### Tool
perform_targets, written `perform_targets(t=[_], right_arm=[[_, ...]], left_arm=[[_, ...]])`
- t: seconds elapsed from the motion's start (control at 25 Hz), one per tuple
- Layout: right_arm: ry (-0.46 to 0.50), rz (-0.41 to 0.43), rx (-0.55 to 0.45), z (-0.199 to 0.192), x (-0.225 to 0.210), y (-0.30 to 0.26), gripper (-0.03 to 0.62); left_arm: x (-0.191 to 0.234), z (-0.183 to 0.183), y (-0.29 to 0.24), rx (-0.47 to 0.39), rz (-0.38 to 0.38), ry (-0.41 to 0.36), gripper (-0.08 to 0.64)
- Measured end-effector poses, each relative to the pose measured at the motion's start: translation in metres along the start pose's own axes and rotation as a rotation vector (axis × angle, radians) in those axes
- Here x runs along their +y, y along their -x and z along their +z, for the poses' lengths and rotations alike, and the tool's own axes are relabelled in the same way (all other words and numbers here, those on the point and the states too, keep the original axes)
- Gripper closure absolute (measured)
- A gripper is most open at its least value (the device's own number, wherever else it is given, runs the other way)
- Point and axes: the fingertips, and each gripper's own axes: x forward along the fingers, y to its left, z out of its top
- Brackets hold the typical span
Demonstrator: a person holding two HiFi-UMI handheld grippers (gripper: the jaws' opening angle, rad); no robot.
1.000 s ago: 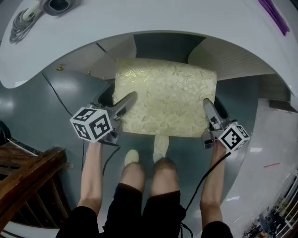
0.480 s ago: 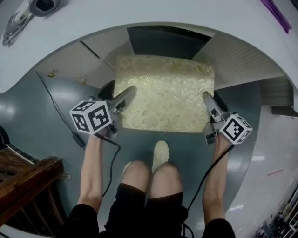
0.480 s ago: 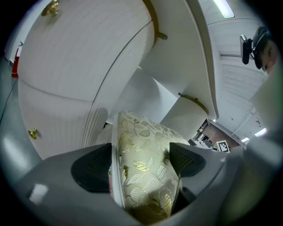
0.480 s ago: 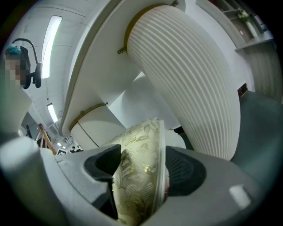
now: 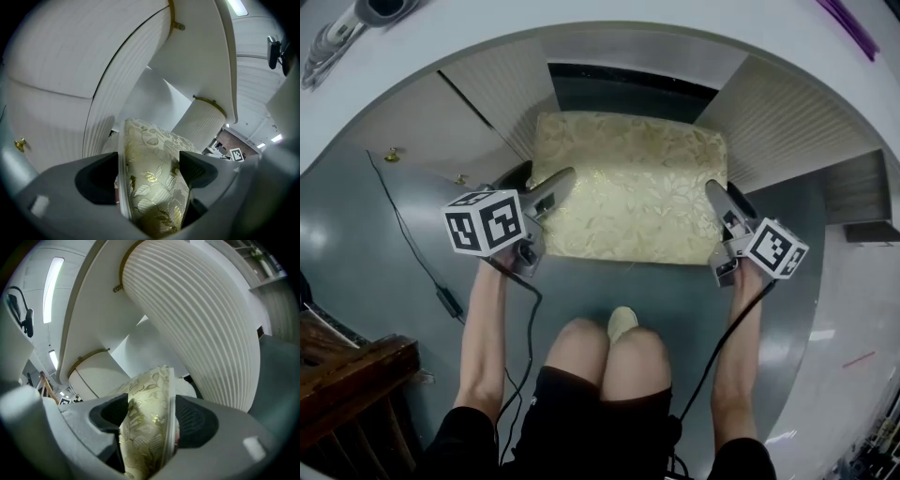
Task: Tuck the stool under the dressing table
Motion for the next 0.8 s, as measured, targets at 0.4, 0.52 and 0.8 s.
perform_targets(t=[0.4, 0.52, 0.8], right_arm=[[0.005, -0.042, 0.013, 0.0006, -0.0032, 0.0012, 0.284], [-0.021, -0.045, 0.007, -0.0038, -0.0036, 0.0019, 0.284], [-0.005, -0.057, 0.01, -0.0025, -0.0034, 0.003, 0.284]], left_arm=[[-0.0006, -0.0063, -0.0026, 0.015, -0.012, 0.024, 0.152], [-0.0014, -0.0075, -0.0025, 0.025, -0.008, 0.019, 0.15], [-0.0008, -0.0088, -0.003, 0.029, -0.002, 0.017, 0.15]])
